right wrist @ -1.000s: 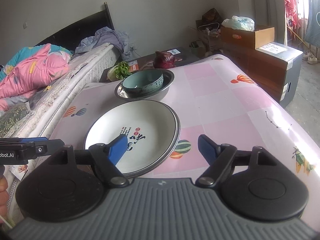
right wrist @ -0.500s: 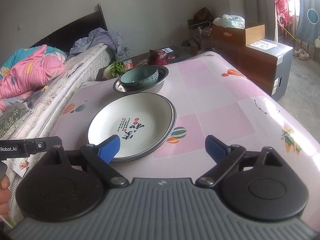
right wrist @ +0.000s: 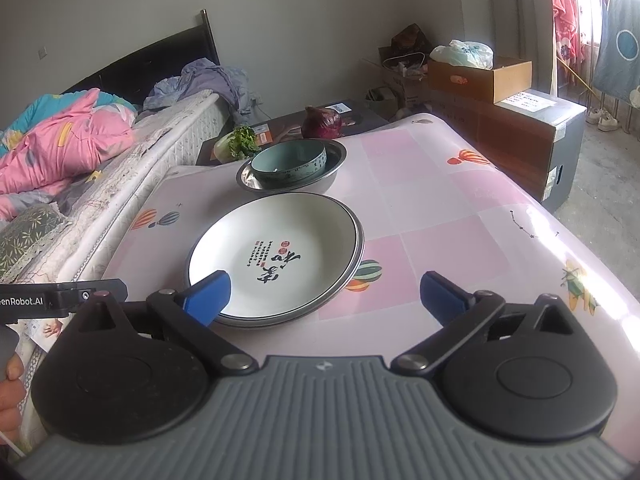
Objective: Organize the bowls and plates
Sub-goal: 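Move the right tool to the nested bowls and grasp the stainless bowl rim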
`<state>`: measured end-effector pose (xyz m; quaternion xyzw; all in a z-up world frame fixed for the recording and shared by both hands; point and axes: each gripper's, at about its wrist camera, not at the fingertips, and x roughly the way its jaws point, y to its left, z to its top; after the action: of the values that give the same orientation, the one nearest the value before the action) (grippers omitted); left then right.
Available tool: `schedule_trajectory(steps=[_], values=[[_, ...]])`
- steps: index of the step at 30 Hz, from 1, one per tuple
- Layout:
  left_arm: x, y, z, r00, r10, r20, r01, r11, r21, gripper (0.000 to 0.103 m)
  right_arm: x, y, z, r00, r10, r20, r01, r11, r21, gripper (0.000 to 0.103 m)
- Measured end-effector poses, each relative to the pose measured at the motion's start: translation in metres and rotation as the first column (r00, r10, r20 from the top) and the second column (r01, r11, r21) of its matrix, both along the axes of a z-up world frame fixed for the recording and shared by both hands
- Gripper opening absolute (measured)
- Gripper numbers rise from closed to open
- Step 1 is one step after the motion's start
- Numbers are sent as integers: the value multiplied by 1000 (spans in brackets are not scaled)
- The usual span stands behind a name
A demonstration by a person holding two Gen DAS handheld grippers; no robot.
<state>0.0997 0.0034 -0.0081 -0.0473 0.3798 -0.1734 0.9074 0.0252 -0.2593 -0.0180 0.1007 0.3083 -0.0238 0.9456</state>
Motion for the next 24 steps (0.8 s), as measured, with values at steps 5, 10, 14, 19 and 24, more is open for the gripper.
schedule_trajectory(steps=[5,10,14,19,24], values=[[-1,-1,1,1000,7,1,-7,1000,8,93,-1,1,1,1000,8,2,-8,1000,2,101],[3,-5,3,1000,8,9,-9,1000,24,93,3,-2,6,1000,23,12,-23,1000,1,101],[11,-12,6,1000,5,29,-7,999,46,93,12,-7,10,999,30,22,-30,1000,4,101],[26,-20,11,999,3,55,-7,998,57,93,27,-17,13,999,34,28,-35,999,13,101],[47,-28,14,997,4,72,-8,998,63,93,43,-29,13,999,38,25,-38,999,21,101]])
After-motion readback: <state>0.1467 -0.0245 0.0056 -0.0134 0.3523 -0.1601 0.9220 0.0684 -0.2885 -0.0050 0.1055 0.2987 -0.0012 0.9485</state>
